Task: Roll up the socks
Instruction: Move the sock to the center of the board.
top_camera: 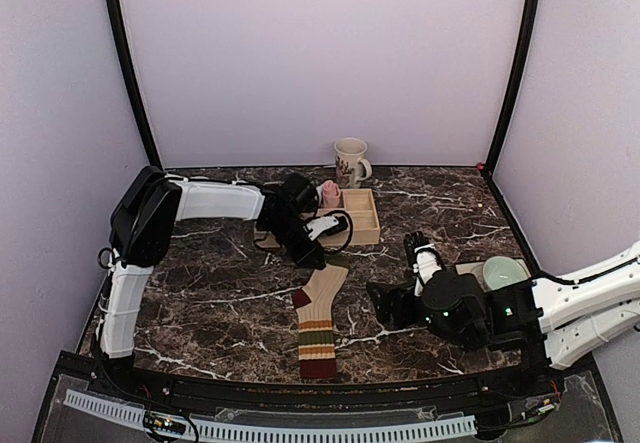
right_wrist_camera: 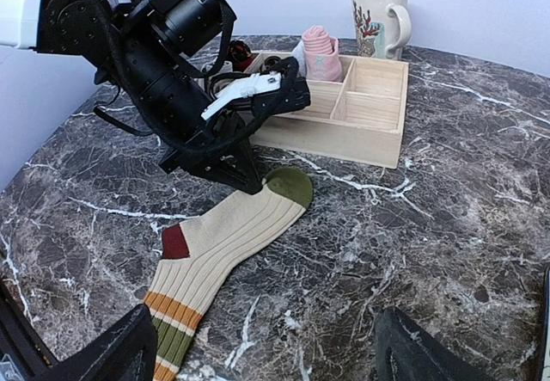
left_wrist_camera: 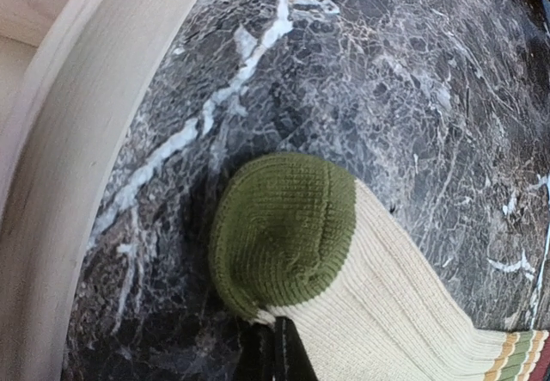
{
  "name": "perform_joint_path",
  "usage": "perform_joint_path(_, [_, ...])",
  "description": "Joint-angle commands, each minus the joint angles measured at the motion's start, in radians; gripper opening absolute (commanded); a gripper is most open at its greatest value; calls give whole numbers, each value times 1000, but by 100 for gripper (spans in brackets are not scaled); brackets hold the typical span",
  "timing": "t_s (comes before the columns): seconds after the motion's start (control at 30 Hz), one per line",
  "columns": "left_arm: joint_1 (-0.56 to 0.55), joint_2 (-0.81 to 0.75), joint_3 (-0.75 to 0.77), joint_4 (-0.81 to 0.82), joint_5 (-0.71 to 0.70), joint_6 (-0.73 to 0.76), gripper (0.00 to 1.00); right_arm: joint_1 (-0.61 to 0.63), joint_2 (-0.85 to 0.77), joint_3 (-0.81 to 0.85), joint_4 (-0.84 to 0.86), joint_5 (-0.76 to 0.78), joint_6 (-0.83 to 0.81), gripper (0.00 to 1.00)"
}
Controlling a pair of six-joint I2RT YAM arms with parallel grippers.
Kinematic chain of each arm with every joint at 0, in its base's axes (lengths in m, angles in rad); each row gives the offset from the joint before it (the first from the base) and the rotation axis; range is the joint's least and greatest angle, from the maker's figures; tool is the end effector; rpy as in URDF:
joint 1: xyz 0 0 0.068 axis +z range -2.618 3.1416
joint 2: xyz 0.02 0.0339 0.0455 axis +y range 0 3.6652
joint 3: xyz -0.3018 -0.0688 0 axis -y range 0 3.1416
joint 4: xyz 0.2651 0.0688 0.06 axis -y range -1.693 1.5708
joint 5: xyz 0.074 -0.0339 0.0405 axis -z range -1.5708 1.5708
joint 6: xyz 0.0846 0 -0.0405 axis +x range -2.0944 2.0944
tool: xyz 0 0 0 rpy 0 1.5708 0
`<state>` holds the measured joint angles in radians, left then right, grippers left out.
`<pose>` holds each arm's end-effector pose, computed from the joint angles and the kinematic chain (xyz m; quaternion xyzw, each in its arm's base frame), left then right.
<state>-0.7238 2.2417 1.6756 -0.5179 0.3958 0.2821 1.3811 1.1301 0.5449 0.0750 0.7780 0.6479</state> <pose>0.3790 -0.3785 0.1239 0.5002 0.8109 -0.2379 0.1888 0.1078 0.2466 0.2245 -0.1070 0.8139 0.2247 0.5250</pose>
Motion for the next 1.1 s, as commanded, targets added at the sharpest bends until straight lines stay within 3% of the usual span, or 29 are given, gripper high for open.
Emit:
perform_joint_path(0.0, [-26,15,7,-49,1,6,0,-11,20,14,23,-16,-10,86])
perform_joint_path(0.47, [-22,-187,22,-122,-91,66,0,-42,134,91,18,-105,-125,82])
perform_joint_path(0.8, [55,-317,-90,-66,-204,177,0,-74,250,123,76,-244,-185,81])
perform_joint_path(1.07, [86,-283,-138,52,-275,277,3,-85,375,227,51,-391,-437,92])
